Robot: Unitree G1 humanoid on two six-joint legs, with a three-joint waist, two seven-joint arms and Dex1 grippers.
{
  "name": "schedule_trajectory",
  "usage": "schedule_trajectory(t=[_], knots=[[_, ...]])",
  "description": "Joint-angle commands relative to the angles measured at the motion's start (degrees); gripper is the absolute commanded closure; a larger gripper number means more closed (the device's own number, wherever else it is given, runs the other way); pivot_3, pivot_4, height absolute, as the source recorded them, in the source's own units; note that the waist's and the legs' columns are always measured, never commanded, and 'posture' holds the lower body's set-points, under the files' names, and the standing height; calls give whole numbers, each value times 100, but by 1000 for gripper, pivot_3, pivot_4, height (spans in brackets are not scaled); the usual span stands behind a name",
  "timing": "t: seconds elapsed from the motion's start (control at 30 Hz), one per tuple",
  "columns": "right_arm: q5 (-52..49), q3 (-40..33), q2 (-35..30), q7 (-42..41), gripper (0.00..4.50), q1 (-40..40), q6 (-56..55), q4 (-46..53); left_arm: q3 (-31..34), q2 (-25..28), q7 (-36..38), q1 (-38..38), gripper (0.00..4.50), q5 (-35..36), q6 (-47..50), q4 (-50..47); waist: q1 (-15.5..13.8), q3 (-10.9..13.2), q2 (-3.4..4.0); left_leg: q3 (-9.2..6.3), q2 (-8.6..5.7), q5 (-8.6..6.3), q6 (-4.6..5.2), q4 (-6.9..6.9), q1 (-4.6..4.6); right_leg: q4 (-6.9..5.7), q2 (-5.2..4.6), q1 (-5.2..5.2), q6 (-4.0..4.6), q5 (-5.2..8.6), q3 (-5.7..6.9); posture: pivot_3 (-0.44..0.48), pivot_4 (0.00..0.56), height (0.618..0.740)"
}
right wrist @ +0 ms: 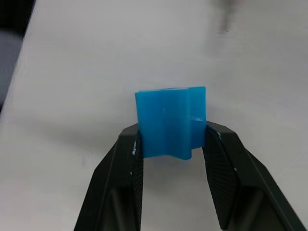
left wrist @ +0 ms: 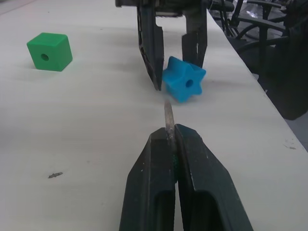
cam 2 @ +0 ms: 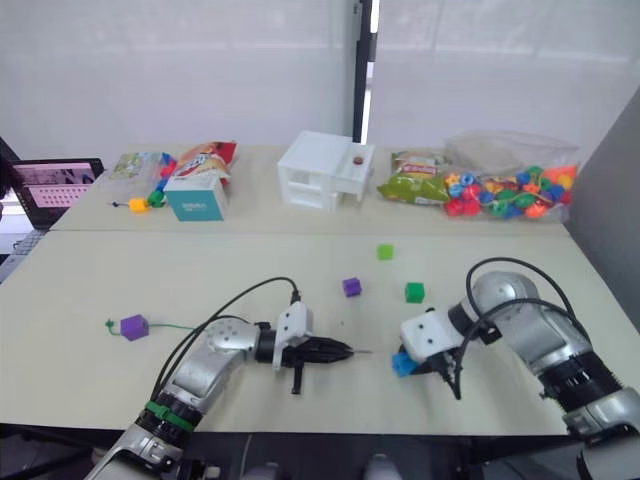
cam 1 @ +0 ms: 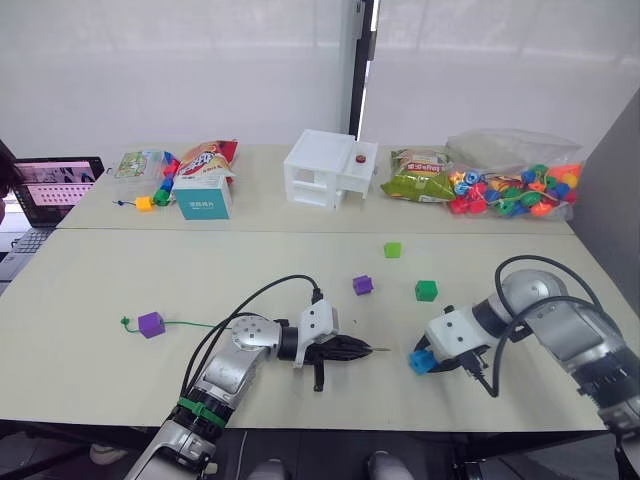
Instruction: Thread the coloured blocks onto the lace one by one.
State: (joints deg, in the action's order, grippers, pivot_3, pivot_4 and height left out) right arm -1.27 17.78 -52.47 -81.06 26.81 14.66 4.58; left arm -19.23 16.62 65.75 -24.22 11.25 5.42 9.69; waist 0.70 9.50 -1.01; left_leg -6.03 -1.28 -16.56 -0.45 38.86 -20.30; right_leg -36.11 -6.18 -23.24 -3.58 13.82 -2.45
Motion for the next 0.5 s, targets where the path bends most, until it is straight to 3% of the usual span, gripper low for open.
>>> schedule_trajectory(t=[0.03, 0.17, 0.4, 0.47, 0.5], knots=[[-138, -492, 110, 824, 3249, -268, 1925, 872, 22, 25, -13, 37, 4500, 62, 5, -242, -6, 0, 1, 0, -1, 0, 0, 0, -2, 0, 0, -1, 0, 0, -1, 0, 150, 740], [-251, -487, 250, 1268, 3249, -484, 2999, 1520, 7, 24, -1, 24, 4500, 69, 19, -244, -6, 0, 1, 0, -2, 0, 0, 0, -2, 3, 0, -1, 0, 0, 1, 0, 150, 740], [-448, -252, 145, 1460, 3249, -470, 3696, 2003, -22, 1, 57, -57, 4500, 57, 7, -173, -1, 0, 0, 1, -1, 0, 0, 0, -1, 3, 0, 0, -1, 1, 2, 0, 150, 740], [-477, -247, 64, 1422, 2206, -411, 3695, 2083, -24, 0, 66, -67, 4500, 54, 3, -163, -1, 0, 0, 1, -1, 0, 0, 0, -2, 4, 0, 0, -1, 1, 2, 0, 150, 740], [-456, -258, 11, 1427, 1919, -347, 3569, 2121, -21, 3, 73, -69, 4500, 54, -3, -155, -1, 0, 0, 1, -1, 0, 0, 0, -2, 4, 0, 0, -1, 1, 2, 0, 150, 740]])
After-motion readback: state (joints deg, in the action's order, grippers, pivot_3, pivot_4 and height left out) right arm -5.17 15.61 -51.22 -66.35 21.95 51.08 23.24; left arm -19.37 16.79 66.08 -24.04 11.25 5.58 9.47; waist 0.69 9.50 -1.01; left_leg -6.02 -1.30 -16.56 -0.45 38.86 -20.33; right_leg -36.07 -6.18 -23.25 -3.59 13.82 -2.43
